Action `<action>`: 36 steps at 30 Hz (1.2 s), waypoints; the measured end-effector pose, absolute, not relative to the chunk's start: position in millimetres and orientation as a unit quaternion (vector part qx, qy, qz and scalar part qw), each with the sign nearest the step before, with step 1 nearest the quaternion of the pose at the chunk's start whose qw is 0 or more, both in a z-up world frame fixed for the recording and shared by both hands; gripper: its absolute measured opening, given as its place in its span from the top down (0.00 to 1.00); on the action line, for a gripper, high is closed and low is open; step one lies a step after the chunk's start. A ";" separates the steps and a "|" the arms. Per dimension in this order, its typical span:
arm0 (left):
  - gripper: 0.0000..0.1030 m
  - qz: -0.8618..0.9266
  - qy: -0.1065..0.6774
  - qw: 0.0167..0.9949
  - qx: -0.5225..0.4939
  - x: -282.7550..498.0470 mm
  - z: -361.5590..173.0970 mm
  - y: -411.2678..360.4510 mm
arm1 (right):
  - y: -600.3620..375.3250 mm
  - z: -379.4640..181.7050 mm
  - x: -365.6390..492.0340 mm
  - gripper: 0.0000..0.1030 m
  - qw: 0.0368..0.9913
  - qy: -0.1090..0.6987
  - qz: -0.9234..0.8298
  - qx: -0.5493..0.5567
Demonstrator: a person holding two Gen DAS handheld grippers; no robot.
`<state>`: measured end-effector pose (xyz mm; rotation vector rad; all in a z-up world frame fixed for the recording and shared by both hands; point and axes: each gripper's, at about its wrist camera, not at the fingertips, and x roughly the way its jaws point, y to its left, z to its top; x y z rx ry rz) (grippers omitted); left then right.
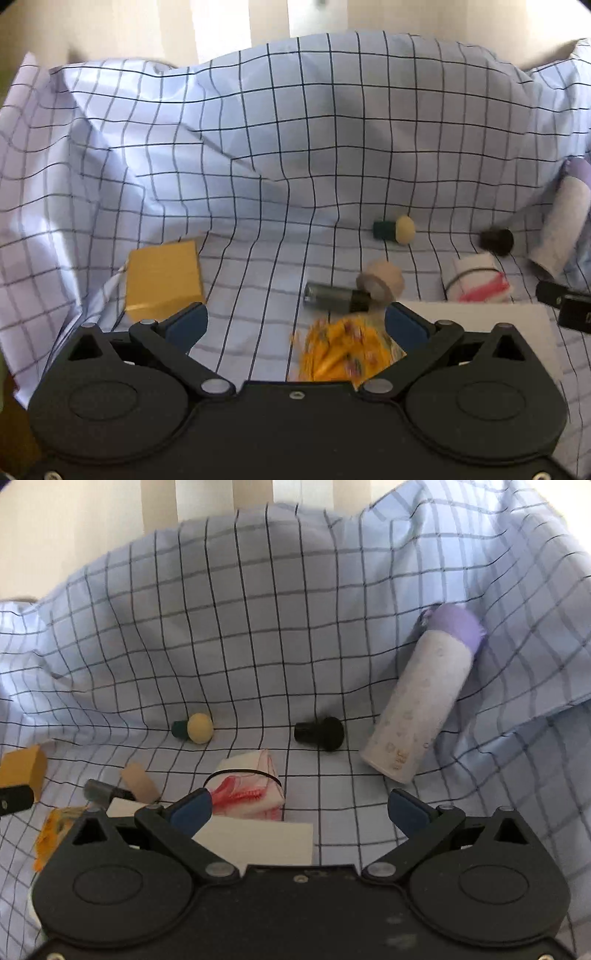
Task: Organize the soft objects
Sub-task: 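Lower the right tool onto the pink-edged towel and close on it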
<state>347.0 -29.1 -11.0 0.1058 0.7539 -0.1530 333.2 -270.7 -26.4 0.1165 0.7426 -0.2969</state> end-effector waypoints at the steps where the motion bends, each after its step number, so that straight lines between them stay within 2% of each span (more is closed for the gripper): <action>1: 0.04 -0.073 0.370 0.925 0.052 353.9 -12.3 -31.0 | -271.7 -29.0 339.1 0.01 0.918 0.365 -0.143 0.059; 8: 0.04 -0.071 0.390 0.917 0.051 389.9 -24.0 -43.9 | -264.6 -45.1 381.9 0.01 0.911 0.389 -0.120 0.061; 21: 0.04 -0.059 0.411 0.908 0.055 406.3 -41.2 -49.9 | -253.2 -88.3 431.4 0.02 0.876 0.461 -0.130 0.054; 30: 0.04 -0.071 0.437 0.896 0.016 425.5 -41.3 -64.8 | -256.2 -98.6 428.6 0.20 0.881 0.456 -0.098 0.079; 36: 0.04 -0.063 0.449 0.889 0.066 434.5 -55.4 -89.6 | -254.1 -97.6 428.0 0.20 0.884 0.451 -0.099 0.072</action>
